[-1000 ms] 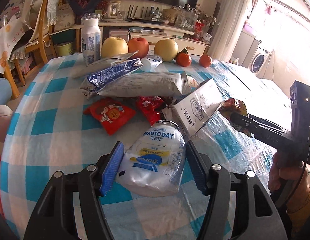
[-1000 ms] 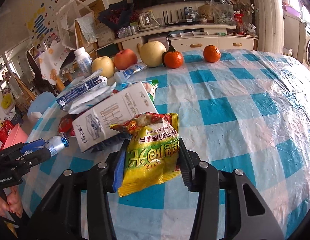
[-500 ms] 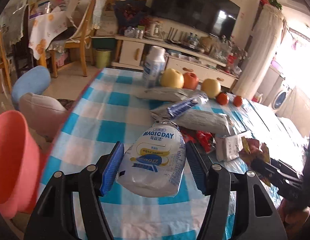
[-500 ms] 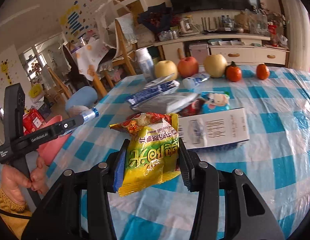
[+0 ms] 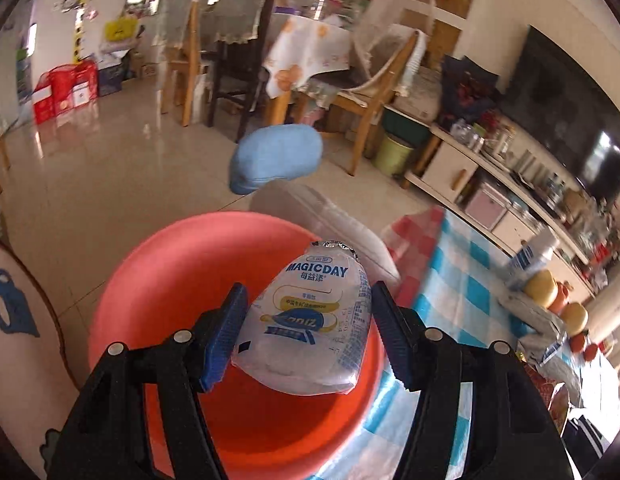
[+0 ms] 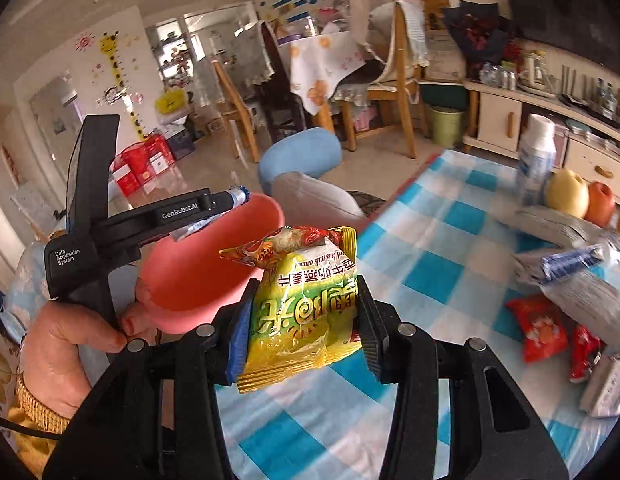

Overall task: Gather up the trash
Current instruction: 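Carry both bags to the pink bucket and open both grippers to drop them, then move both tools back over the table toward the remaining trash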

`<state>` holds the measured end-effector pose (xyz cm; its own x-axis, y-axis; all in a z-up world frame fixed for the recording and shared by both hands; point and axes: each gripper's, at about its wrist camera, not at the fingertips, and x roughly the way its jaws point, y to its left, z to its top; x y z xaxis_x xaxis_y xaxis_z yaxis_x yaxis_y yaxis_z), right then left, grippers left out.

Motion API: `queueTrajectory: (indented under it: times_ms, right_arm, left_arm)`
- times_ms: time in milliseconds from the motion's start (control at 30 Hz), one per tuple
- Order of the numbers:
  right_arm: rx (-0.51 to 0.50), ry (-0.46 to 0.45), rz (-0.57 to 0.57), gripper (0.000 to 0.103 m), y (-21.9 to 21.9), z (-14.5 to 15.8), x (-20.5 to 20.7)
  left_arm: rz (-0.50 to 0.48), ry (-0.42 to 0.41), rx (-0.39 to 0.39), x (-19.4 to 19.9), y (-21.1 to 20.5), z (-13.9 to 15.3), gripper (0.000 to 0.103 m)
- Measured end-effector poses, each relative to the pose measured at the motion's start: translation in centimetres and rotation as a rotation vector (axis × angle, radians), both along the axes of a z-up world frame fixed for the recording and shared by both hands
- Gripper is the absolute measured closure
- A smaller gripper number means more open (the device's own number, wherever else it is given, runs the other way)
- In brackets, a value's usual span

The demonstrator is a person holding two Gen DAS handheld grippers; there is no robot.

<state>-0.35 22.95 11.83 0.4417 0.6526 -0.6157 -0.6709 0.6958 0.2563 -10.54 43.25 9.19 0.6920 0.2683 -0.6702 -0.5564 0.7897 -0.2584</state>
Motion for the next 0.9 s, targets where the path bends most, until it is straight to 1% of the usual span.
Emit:
queueTrajectory:
  times_ms: [100, 233, 300, 333, 367, 400, 433, 467, 500, 533, 600, 700, 800, 900]
  right_arm:
    - [-0.028, -0.004, 0.065, 0.055, 4.4, -0.2, 1.0]
    - [-0.074, -0.003, 0.112, 0.055, 9.0, -1.2, 2.0]
    - [-0.095, 0.011, 0.128, 0.055, 10.6, -2.0, 2.2]
    - [-0.103, 0.021, 0.132, 0.052, 11.2, -2.5, 2.4]
    - [-0.108, 0.033, 0.134, 0.047, 11.7, -2.8, 2.5]
    - [-0.105, 0.04, 0.135, 0.043, 11.8, -2.9, 2.5]
    - [-0.096, 0.042, 0.135, 0.033, 11.8, -2.9, 2.5]
    - [-0.093, 0.04, 0.132, 0.025, 11.5, -2.9, 2.4]
    - [-0.093, 0.037, 0.127, 0.022, 11.4, -2.9, 2.3]
    - [-0.096, 0.031, 0.12, 0.02, 11.0, -3.0, 2.2]
    - [-0.104, 0.018, 0.095, 0.02, 10.1, -3.1, 2.1]
    - [-0.096, 0.015, 0.057, 0.016, 8.4, -3.1, 2.0]
    - [-0.084, 0.002, 0.023, 0.016, 6.5, -2.8, 1.6]
    - [-0.082, -0.033, -0.01, 0.011, 4.5, -2.3, 0.9]
  left_arm:
    - [0.082, 0.001, -0.042, -0.7, 2.8, -0.4, 0.039]
    - [0.16, 0.014, -0.075, -1.4, 4.3, -1.2, 0.039]
    - [0.171, 0.023, -0.08, -1.6, 4.6, -1.5, 0.038]
    - [0.176, 0.03, -0.082, -1.6, 4.8, -1.6, 0.038]
    - [0.179, 0.037, -0.084, -1.5, 4.9, -1.7, 0.038]
    - [0.178, 0.042, -0.087, -1.5, 5.0, -1.9, 0.033]
    - [0.178, 0.044, -0.09, -1.4, 5.1, -2.0, 0.029]
    - [0.182, 0.044, -0.088, -1.4, 5.0, -2.0, 0.021]
    - [0.186, 0.043, -0.082, -1.4, 4.9, -1.8, 0.017]
    - [0.185, 0.041, -0.076, -1.3, 4.8, -1.7, 0.016]
    - [0.175, 0.034, -0.068, -1.2, 4.4, -1.5, 0.012]
    - [0.157, 0.03, -0.074, -0.9, 3.8, -1.4, 0.009]
    - [0.147, 0.017, -0.087, -0.8, 3.3, -1.2, 0.008]
    - [0.119, 0.005, -0.106, -0.4, 2.6, -0.9, 0.008]
